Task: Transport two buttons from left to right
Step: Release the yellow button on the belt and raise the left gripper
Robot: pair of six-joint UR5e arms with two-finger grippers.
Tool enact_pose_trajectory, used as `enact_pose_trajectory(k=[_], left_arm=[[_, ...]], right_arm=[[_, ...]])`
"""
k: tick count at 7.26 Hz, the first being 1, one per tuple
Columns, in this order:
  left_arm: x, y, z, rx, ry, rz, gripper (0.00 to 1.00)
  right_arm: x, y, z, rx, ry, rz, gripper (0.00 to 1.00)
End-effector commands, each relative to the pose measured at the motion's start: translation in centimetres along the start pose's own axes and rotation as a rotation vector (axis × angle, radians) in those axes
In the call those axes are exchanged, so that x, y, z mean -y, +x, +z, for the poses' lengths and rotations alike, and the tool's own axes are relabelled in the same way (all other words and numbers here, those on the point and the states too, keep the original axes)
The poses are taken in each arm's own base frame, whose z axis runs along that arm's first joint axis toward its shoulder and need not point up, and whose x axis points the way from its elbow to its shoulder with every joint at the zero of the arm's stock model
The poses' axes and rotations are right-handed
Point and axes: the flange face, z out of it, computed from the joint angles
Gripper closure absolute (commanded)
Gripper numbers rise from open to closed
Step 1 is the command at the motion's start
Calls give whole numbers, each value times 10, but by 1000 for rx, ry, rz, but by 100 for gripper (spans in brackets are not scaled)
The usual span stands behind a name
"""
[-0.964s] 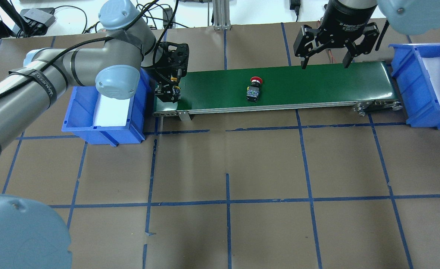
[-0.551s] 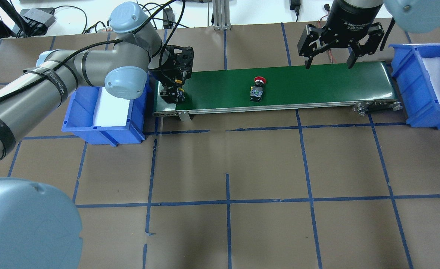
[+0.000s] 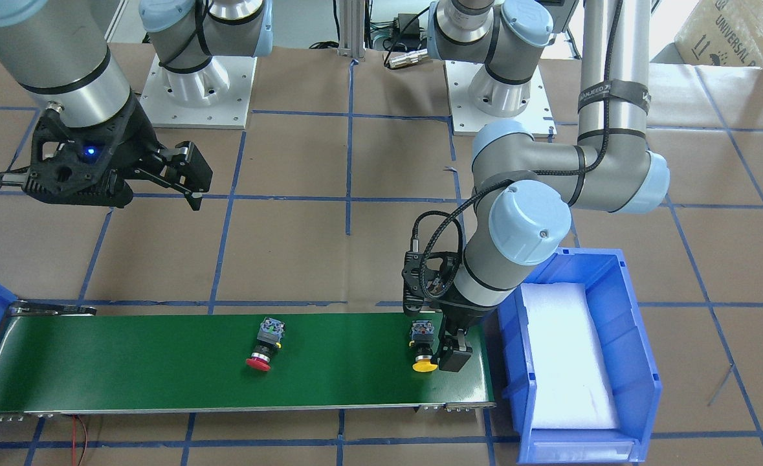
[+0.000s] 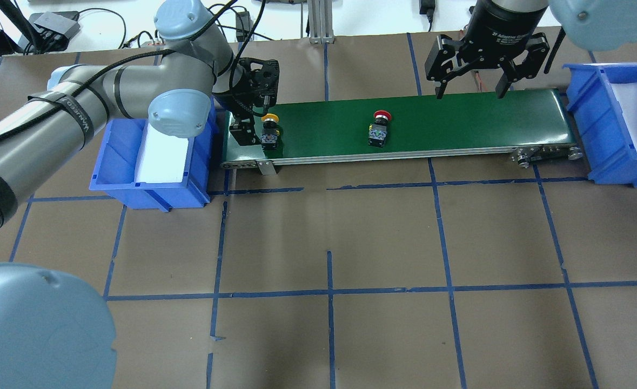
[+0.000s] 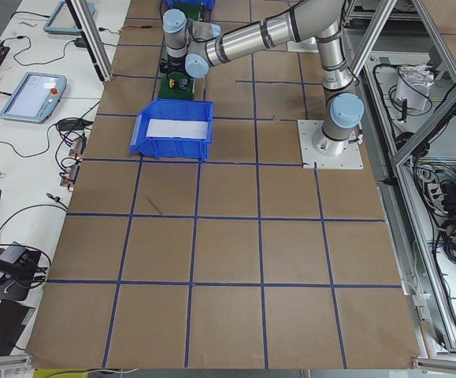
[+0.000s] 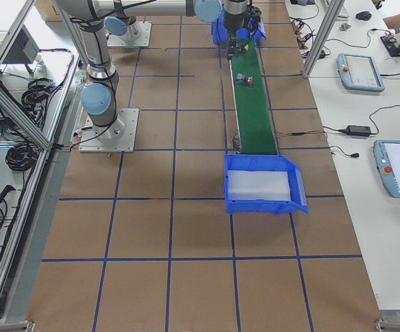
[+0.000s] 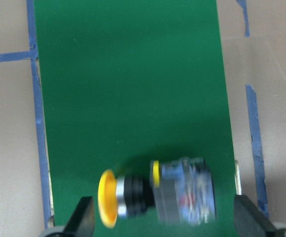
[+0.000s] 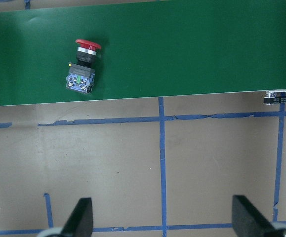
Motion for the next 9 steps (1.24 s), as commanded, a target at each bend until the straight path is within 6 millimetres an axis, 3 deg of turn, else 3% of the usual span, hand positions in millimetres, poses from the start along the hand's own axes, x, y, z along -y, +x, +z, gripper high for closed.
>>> enact_pose_trajectory(k=[1,3,5,6,7,9], left_arm=[[7,25,-56,-46,-7,-13,1],[19,83,-137,-133,-24,-144,1],[19,139,-192,-146,-116,-384,1],[16,139,-184,-146,-149,-646,1],[14,140,-201,-69,-207,-901,0],[11,153,-212,7,-234,-1274,0]], right_arm=[[1,1,4,1,8,1,0],[6,7,3,-7,30,-18,0],[15,7,29,0,-16,-13,0],[27,7,40,2,8,-11,0],[44,6,55,1,30,-7,0],[52,6,66,-4,19,-4,0]])
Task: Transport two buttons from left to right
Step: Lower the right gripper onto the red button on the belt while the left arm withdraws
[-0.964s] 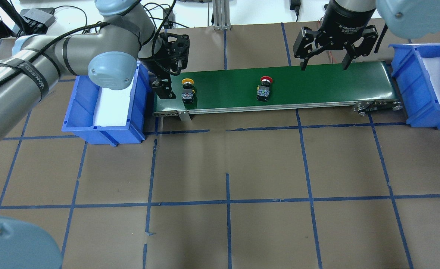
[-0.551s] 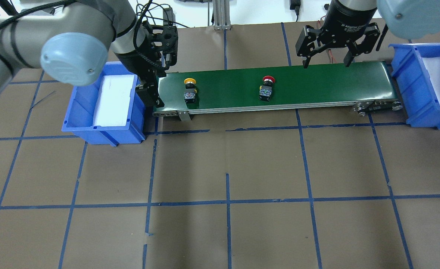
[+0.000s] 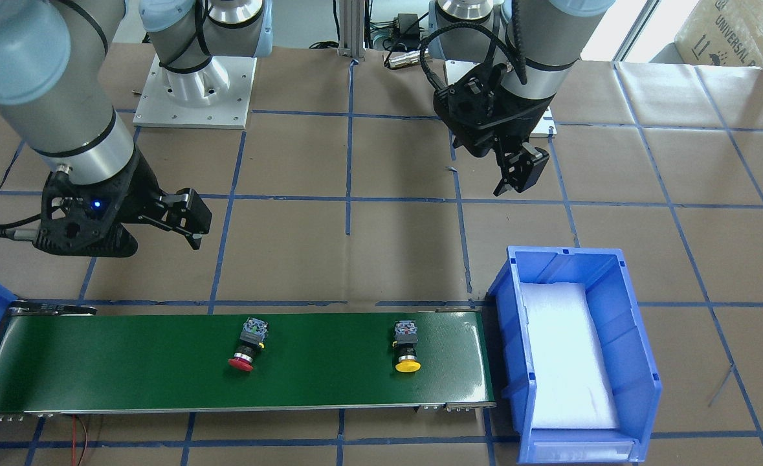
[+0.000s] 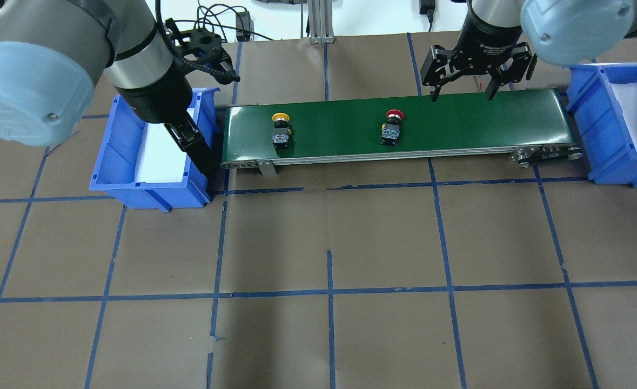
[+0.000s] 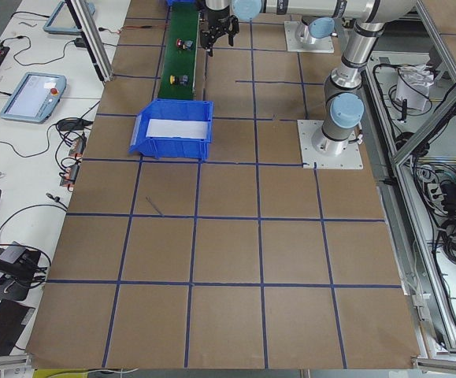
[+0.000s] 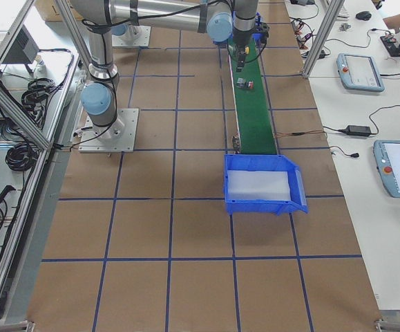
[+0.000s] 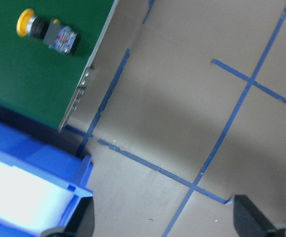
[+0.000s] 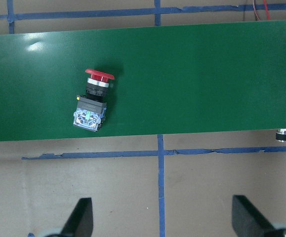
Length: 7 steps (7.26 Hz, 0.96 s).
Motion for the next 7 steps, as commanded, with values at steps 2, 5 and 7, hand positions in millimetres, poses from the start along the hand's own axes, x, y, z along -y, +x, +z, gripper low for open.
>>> enact_pose_trajectory(k=[2,5,7], left_arm=[[-14,6,-15,27,32,-443,1],[-8,-6,-20,54,112,-507,0],[-10,-6,-22,50,110,-512,0]], right_arm=[[4,-1,11,2,-9,5,0],[4,2,11,-7,-10,8,0],[11,1,32,1,-44,13,0]])
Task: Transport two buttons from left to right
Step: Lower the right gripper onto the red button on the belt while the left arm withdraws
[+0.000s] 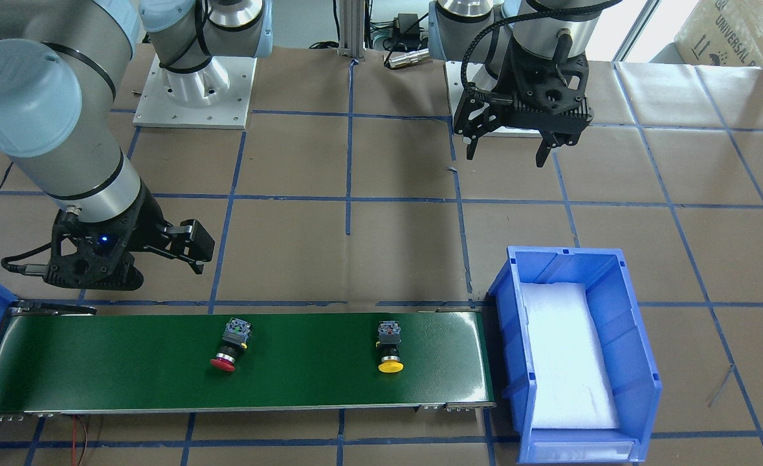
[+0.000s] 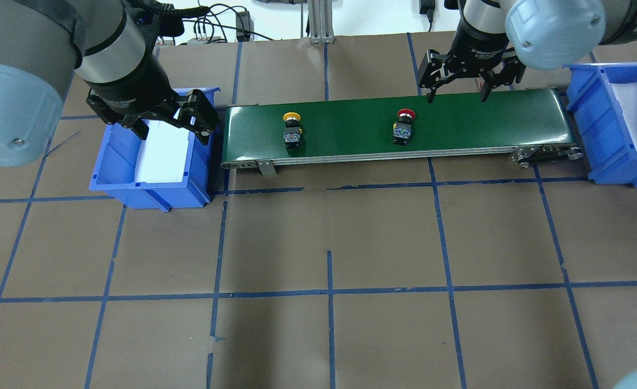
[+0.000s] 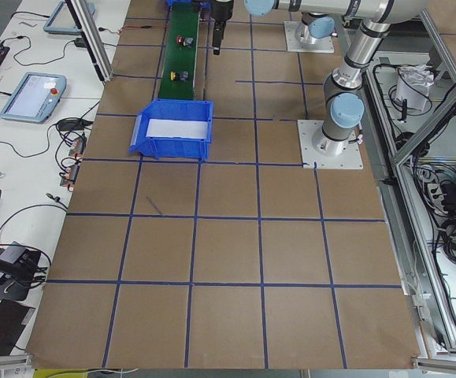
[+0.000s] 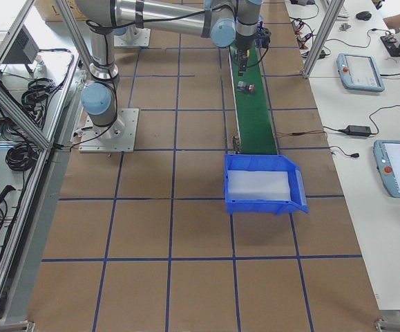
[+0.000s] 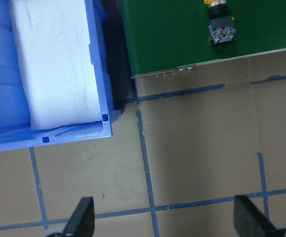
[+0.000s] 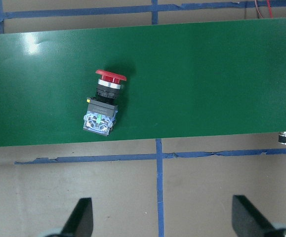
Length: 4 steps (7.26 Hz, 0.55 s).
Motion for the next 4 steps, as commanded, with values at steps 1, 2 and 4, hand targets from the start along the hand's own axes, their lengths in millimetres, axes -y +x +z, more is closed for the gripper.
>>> enact_pose_trajectory(k=[1,2,4], left_arm=[[-1,-1,-1,-1,-1,-2,0],[-1,-2,-1,-2,-1,-4,0],[0,-4,-1,1,3,-7,0]], right_arm=[[8,-1,21,6,-34,16,0],[16,-3,38,9,-45,28,0],[44,-12,79,10,-3,54,0]])
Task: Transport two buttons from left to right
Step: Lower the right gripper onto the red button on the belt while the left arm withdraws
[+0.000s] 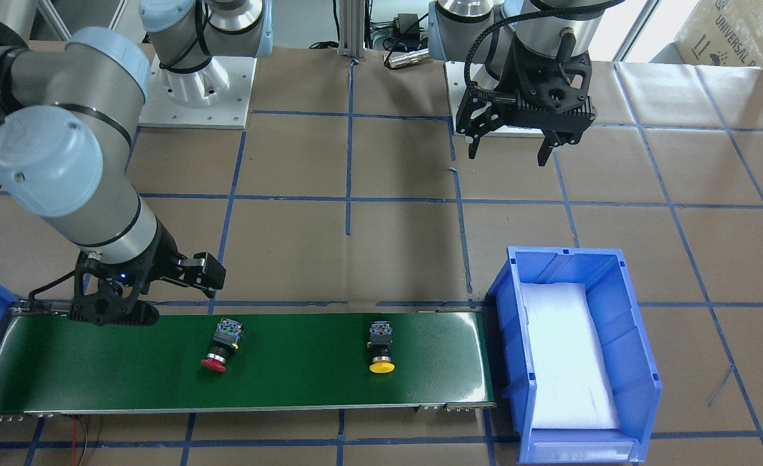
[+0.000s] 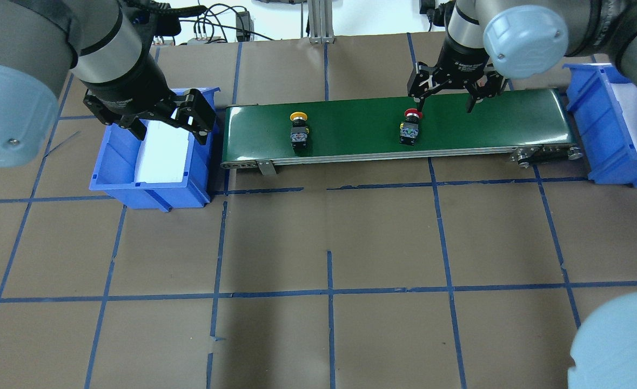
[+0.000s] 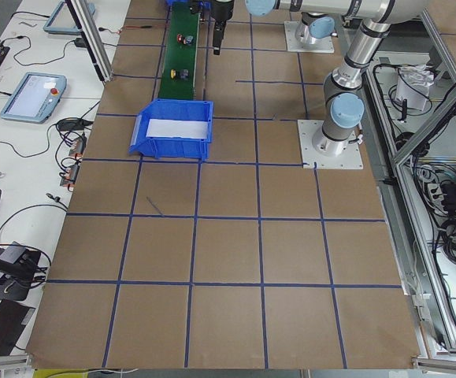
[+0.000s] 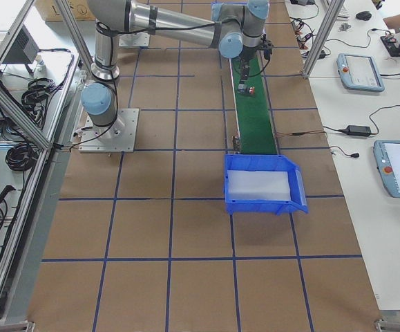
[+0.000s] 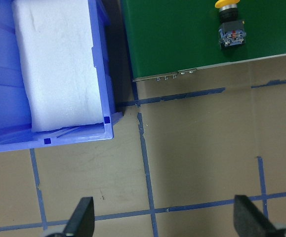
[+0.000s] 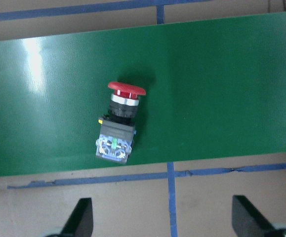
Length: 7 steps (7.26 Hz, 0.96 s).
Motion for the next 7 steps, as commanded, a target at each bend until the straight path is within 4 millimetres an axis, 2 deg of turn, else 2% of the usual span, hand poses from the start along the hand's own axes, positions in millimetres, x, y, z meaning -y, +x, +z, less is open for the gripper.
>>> enact_pose_trajectory(k=[1,3,4,7], left_arm=[[2,-1,-2,-1,11,-1,0],[0,0,-2,-6,3,8,0],[-3,-2,-2,4,-36,4,0],[5,-3,7,8,-52,3,0]], right_arm=[[26,-6,45,2,23,11,0],[34,-7,71,-1,-6,13,0],[34,-6,77,-5,-16,18,0],[33,-6,93,-9,-48,49,0]])
